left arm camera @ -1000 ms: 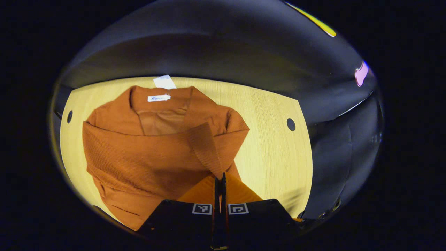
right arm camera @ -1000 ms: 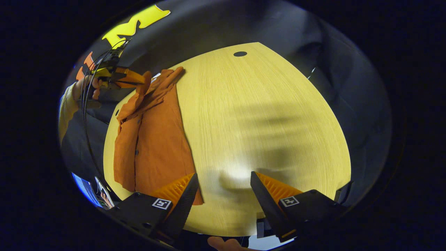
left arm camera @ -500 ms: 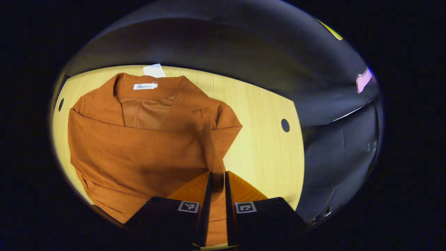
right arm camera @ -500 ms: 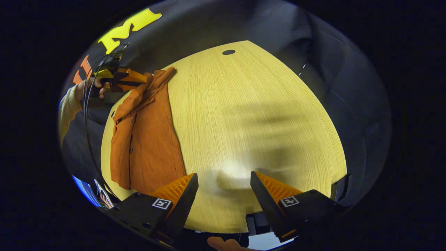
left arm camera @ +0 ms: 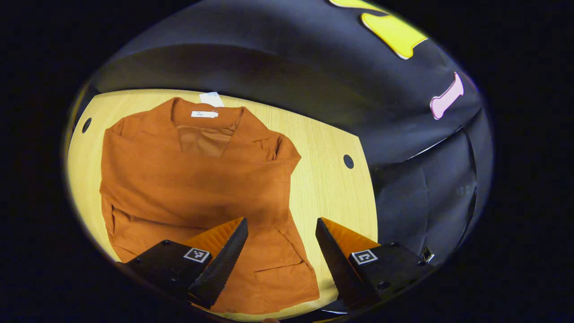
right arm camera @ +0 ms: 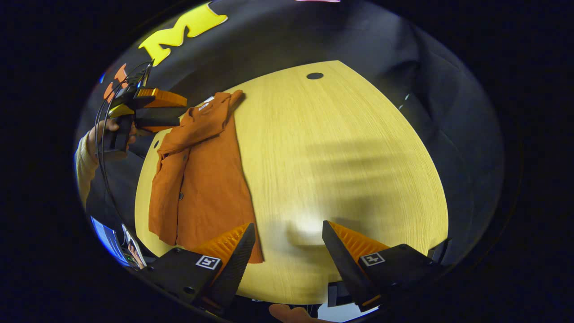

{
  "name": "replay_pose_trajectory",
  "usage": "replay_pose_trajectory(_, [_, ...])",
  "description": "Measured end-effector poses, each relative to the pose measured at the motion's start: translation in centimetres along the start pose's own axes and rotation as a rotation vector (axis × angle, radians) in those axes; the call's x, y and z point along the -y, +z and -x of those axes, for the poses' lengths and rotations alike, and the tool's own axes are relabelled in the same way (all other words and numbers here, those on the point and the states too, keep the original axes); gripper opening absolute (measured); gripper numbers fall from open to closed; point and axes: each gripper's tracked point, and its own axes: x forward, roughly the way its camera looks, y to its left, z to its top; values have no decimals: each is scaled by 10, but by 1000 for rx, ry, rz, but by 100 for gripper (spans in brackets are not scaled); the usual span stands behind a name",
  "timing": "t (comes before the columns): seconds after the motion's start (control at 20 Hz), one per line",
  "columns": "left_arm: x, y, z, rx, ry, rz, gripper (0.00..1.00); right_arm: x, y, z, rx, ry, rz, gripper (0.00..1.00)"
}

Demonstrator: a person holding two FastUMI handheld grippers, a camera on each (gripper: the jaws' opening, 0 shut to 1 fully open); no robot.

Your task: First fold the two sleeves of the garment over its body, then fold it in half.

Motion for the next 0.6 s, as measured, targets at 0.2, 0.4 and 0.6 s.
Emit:
replay_pose_trajectory(0.2, [-44, -36, 36, 43, 31, -11, 98, -32, -5, -9, -13, 45, 56, 92])
replay_pose_trajectory(0.4, [-106, -87, 76, 35, 84, 13, 98, -51, -10, -20, -26, 31, 119, 97])
replay_pose_trajectory(0.6, [-180, -120, 114, 78, 165, 60, 98, -71, -22, -39, -69, 57, 107, 96])
